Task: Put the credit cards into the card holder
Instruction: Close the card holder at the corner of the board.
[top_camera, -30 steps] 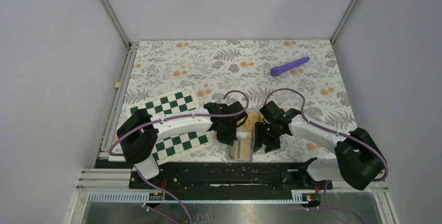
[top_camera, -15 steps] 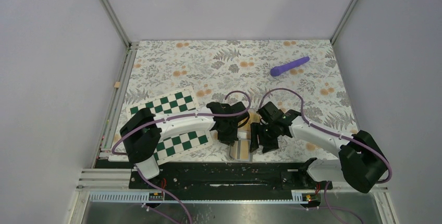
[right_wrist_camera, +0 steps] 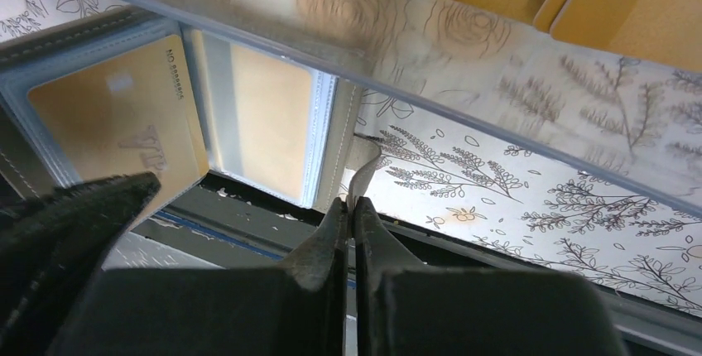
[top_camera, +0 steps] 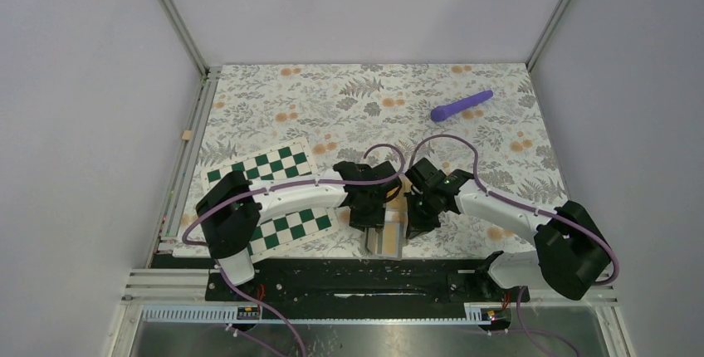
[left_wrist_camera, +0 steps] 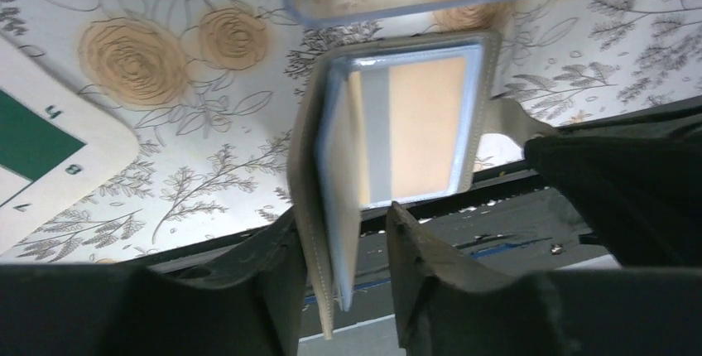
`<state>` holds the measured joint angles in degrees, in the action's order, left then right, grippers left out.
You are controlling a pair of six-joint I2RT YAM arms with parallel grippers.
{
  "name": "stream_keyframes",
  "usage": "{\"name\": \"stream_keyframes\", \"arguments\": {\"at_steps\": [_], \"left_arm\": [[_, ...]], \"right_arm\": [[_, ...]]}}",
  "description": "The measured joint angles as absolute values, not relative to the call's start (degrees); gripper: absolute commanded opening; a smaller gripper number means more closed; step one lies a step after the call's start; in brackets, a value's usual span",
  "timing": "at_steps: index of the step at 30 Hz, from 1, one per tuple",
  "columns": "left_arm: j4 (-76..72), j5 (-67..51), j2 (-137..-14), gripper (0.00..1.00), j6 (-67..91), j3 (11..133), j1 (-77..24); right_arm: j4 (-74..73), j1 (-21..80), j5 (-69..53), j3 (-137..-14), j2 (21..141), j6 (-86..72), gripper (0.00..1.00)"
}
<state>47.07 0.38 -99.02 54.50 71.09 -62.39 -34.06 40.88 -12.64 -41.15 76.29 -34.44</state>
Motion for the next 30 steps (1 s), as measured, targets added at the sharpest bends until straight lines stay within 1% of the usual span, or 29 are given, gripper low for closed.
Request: {"name": "stream_keyframes", "arguments": {"at_steps": [3,6,12,17,19,20,25,28,30], "left_arm": [[45.93,-1.04,-99.37,0.52,53.8,71.68,-62.61],[42.48,-4.14,-99.37,0.56,53.98,71.59,-62.65],[29.39,-12.21,-99.59,0.59,56.1,67.59,-62.67],[21.82,-16.08,-101.16,0.6,58.83,62.87,-62.72],[20.05,-16.78,-102.21,0.54,59.61,62.02,-62.72],[19.07,-17.19,-102.59,0.49,60.01,61.69,-62.7],[13.87,-18.94,-102.65,0.16,61.76,58.52,-62.65],[12.49,-19.29,-102.65,0.08,62.43,56.97,-62.65],[12.53,-19.2,-102.61,0.0,62.43,56.71,-62.65]], "right_arm": [[-33.98,40.91,-12.62,-41.12,75.92,-34.52,0.0],[-33.71,40.91,-12.64,-40.53,74.56,-34.94,0.0],[-33.39,40.91,-12.6,-37.47,69.95,-36.21,0.0],[-33.23,40.91,-12.56,-36.36,69.38,-36.51,0.0],[-32.97,40.91,-12.58,-36.01,69.32,-36.53,0.0],[-32.8,40.91,-12.58,-35.88,69.23,-36.56,0.0],[-32.25,40.91,-12.64,-35.48,67.94,-36.6,0.0],[-31.09,40.91,-13.26,-34.98,67.59,-36.86,0.0],[-30.06,40.91,-14.02,-34.65,67.61,-37.01,0.0]]}}
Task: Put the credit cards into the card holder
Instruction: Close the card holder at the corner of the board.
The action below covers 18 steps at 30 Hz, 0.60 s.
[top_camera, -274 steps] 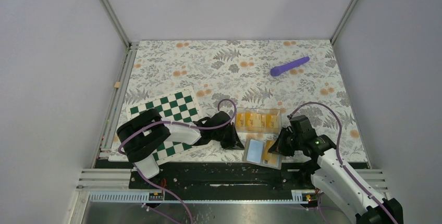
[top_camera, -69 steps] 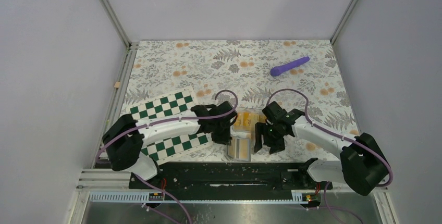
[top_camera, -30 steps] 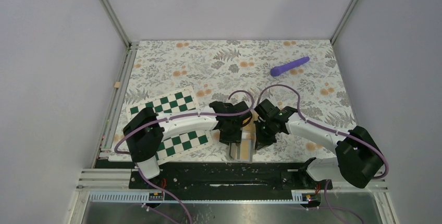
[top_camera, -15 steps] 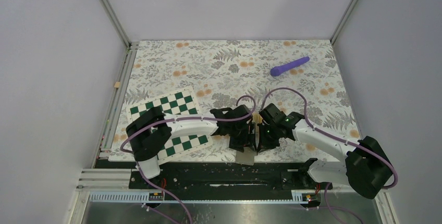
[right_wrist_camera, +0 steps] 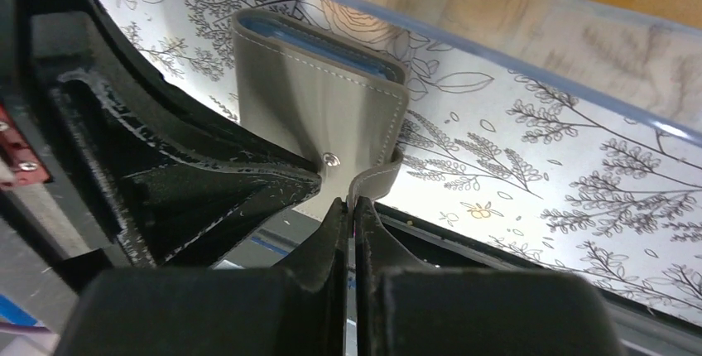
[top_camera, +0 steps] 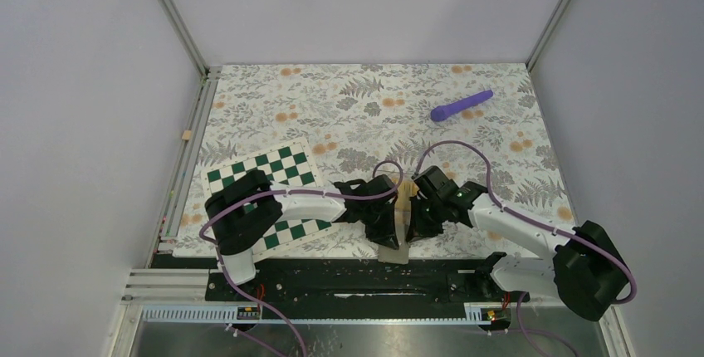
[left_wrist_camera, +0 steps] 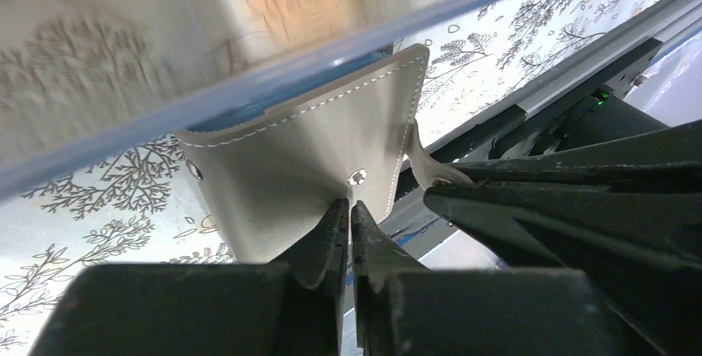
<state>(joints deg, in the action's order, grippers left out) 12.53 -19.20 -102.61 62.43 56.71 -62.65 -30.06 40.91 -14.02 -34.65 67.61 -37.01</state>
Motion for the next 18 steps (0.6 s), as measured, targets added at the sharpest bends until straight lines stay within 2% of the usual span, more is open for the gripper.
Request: {"name": "stream_keyframes", "arguments": {"at_steps": [10,11,14,17,18], "left_arm": [[20.49,-17.58,-103.98,0.0,59.37,61.04,-62.72],[20.71,-17.63,-104.12,0.0,59.13,61.25,-62.72],[21.02,-17.82,-104.31,0.0,58.5,61.54,-62.72],[21.87,-17.87,-104.31,0.01,57.74,61.82,-62.72],[22.74,-18.0,-104.27,0.05,57.36,61.98,-62.72]], "right_arm": [[-22.04,40.95,-19.84,-34.11,74.74,-37.41,0.02],[-21.5,40.95,-20.36,-34.11,75.53,-37.39,0.05],[-20.82,40.93,-21.1,-34.09,76.14,-37.28,0.26],[-20.91,40.93,-21.17,-34.09,76.03,-36.6,0.4],[-20.97,40.93,-21.23,-34.11,75.81,-36.38,0.42]]}}
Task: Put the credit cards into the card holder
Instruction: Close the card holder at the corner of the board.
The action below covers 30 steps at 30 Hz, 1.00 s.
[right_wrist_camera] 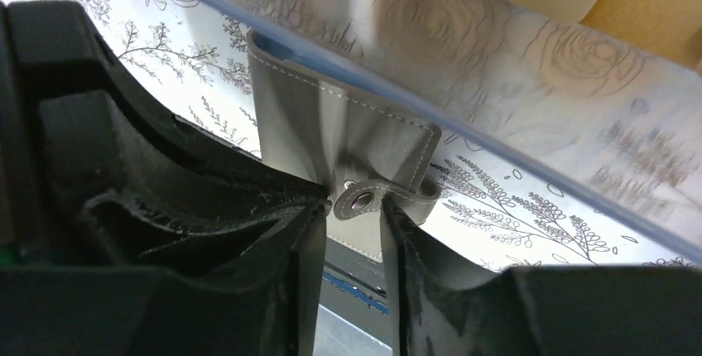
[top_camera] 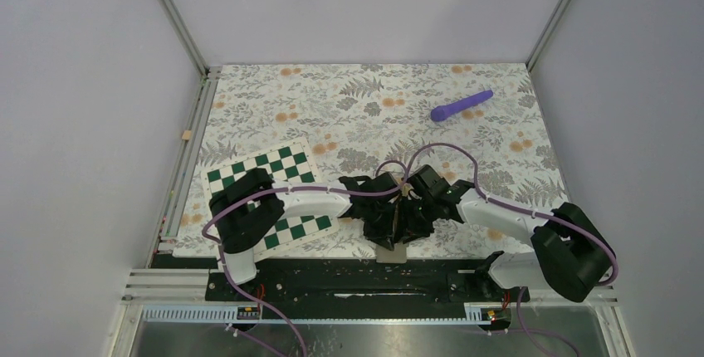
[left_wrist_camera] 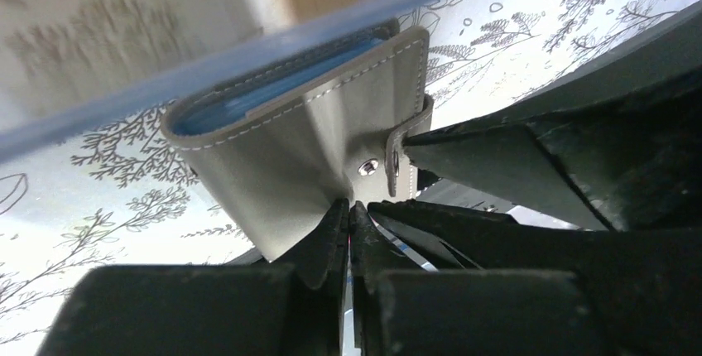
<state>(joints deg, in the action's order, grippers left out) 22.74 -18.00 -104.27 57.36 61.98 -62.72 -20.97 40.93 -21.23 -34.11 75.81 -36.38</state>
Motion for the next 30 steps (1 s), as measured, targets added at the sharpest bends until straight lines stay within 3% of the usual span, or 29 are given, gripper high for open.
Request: {"name": "stream_keyframes", "arguments": {"at_steps": [4,7,16,24,30], "left_arm": [[24.86,-17.61,-103.24,0.24,55.88,62.02,-62.7],[25.47,-18.04,-101.56,0.3,55.33,61.19,-62.26],[11.07,-23.7,-96.38,0.26,60.97,49.12,-58.11],[3.2,-24.82,-97.91,0.14,64.75,47.09,-57.52],[2.39,-24.8,-98.48,0.19,65.04,47.09,-57.52]], "right_arm": [[-20.51,40.93,-21.65,-33.43,74.52,-36.32,0.46],[-19.27,40.93,-22.02,-32.4,74.13,-36.8,0.46],[-14.87,40.93,-23.73,-30.13,72.97,-39.35,0.43],[-14.96,40.95,-22.5,-29.34,65.34,-40.82,0.4],[-16.69,40.95,-18.35,-29.39,61.08,-40.95,0.2]]}}
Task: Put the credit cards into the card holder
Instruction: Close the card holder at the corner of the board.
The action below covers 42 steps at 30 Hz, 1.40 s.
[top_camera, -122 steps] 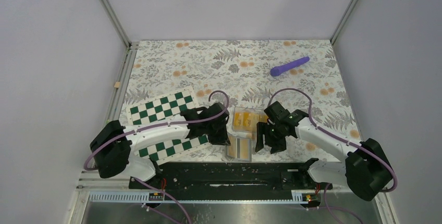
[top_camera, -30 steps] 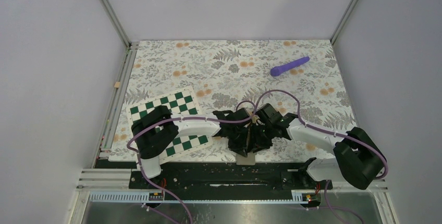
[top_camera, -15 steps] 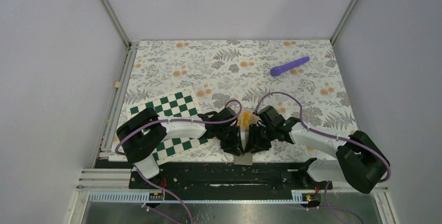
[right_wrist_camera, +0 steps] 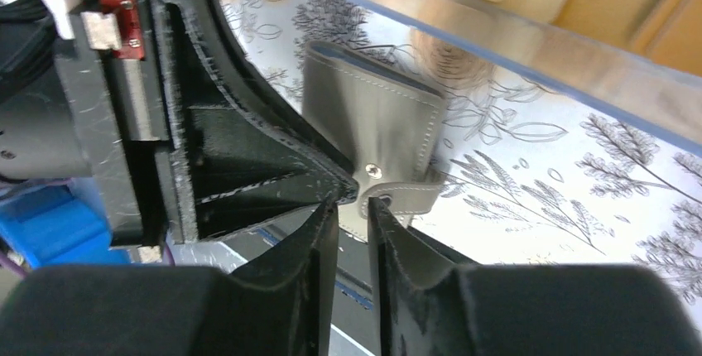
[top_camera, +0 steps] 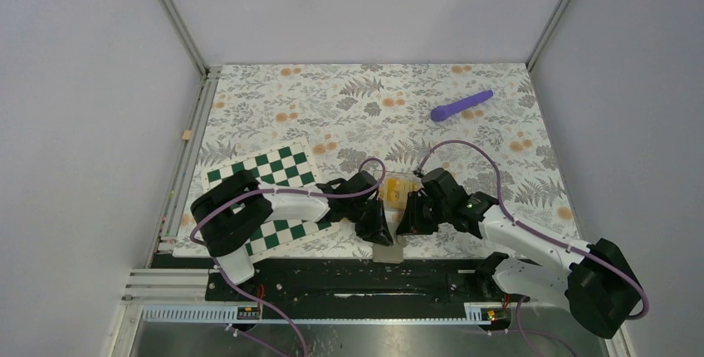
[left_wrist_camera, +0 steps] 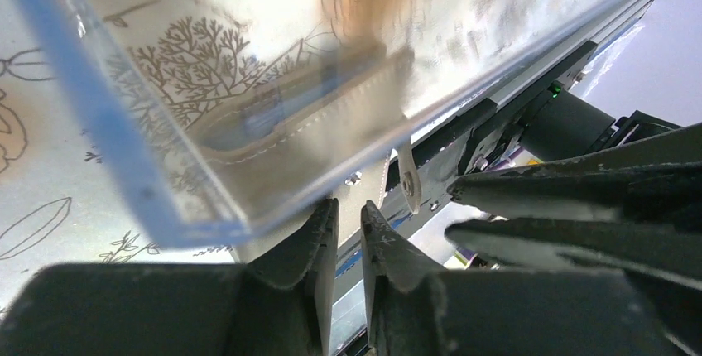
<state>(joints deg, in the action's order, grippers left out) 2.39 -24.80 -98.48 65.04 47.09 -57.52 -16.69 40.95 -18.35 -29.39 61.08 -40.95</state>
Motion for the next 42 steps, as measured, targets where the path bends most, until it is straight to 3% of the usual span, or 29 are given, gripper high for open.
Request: {"name": "stream_keyframes", "arguments": {"at_steps": [3,10,20,27,31,37,42], "left_arm": [[2.0,-24.8,-98.48,0.21,65.1,47.09,-57.41],[-0.21,-25.17,-98.48,0.22,66.32,46.13,-56.8],[-4.58,-26.37,-98.48,0.34,68.31,44.8,-56.1],[-6.26,-26.92,-98.48,0.32,68.88,44.42,-55.94],[-6.04,-26.96,-98.48,0.26,68.82,44.42,-55.94],[-1.21,-26.48,-98.48,0.06,66.32,45.8,-55.94],[4.34,-25.56,-98.48,0.0,63.13,48.88,-55.94]], "right_arm": [[-19.27,40.95,-15.4,-29.39,59.81,-40.84,0.0],[-22.94,40.88,-13.13,-29.32,59.37,-40.18,0.0],[-18.76,40.88,-19.05,-28.71,68.69,-38.89,0.0],[-16.73,40.88,-21.3,-29.19,72.66,-38.72,0.0],[-16.05,40.88,-22.15,-29.47,73.71,-38.65,0.0],[-16.01,40.88,-22.17,-29.52,73.8,-38.68,0.0],[-16.03,40.88,-22.11,-29.95,73.8,-38.65,0.0]]}}
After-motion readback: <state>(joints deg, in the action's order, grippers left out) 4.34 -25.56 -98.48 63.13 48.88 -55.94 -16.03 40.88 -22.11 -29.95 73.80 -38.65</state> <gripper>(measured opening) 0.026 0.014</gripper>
